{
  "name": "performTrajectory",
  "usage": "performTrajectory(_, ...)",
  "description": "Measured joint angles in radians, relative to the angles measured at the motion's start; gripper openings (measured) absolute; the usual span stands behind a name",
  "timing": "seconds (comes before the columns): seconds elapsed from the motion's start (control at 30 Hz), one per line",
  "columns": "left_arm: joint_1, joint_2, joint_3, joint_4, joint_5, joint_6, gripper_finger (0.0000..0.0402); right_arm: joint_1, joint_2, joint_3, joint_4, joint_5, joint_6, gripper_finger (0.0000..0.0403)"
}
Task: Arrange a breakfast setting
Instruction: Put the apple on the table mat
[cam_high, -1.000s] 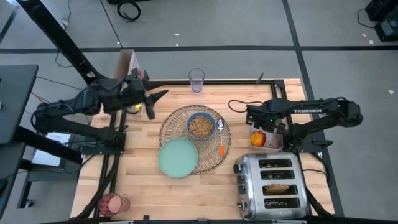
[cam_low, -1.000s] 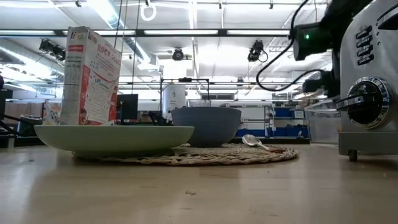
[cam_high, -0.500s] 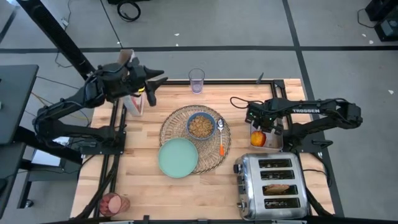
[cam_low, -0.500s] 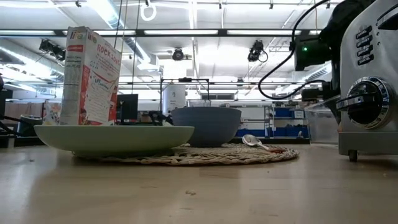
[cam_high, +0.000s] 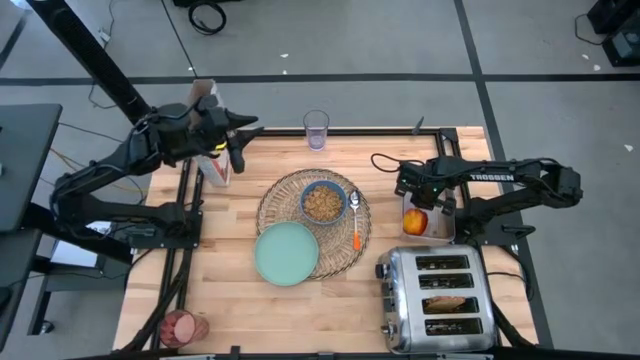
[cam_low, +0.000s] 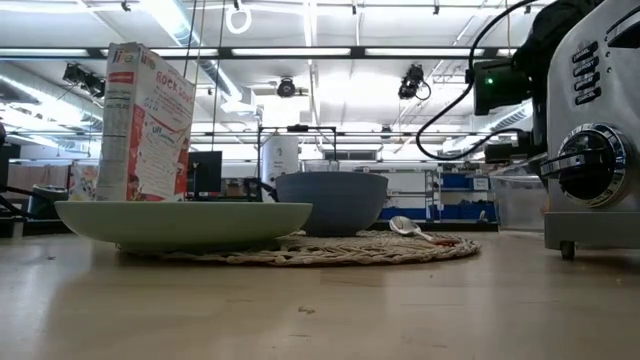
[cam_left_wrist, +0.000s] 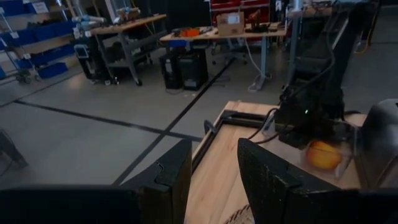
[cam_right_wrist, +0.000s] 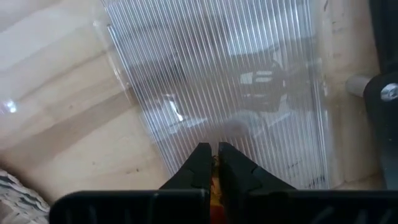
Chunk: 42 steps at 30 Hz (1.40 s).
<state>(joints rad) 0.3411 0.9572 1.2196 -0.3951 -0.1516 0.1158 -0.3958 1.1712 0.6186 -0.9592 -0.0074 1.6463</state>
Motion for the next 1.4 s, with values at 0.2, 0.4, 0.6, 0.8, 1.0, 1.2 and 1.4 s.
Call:
performTrajectory(0.2,-0.007,-0.039,0.0,-0.001,0.0,0.0,0.0137,0.001,-0.015,0.081,-0.105,0.08,-0.048,0.0017)
performTrajectory(0.4,-0.007,-0.069,0.0,-0.004,0.015,-0.036,0.0137,0.008,-0.019,0.308,-0.31,0.231,-0.164,0.0017)
performTrajectory(0.6,-0.008,-0.106,0.0,-0.003,0.103,-0.104,0.0137,0.061,-0.014,0.57,-0.341,0.398,-0.262,0.0017)
performTrajectory(0.8,-0.007,-0.16,0.0,-0.003,0.106,-0.152,0.0137,0.14,0.028,0.733,-0.178,0.476,-0.401,0.0016)
performTrajectory(1.0,-0.007,-0.202,0.0,-0.012,0.106,-0.211,0.0137,0.206,0.153,0.785,0.155,0.476,-0.585,0.0016)
performTrajectory(1.2,-0.007,-0.237,0.0,-0.078,0.106,-0.24,0.0137,0.238,0.326,0.788,0.509,0.417,-0.729,0.0016)
performTrajectory(1.4,-0.007,-0.264,0.001,-0.109,0.106,-0.243,0.0137,0.24,0.506,0.788,0.785,0.358,-0.79,0.0016)
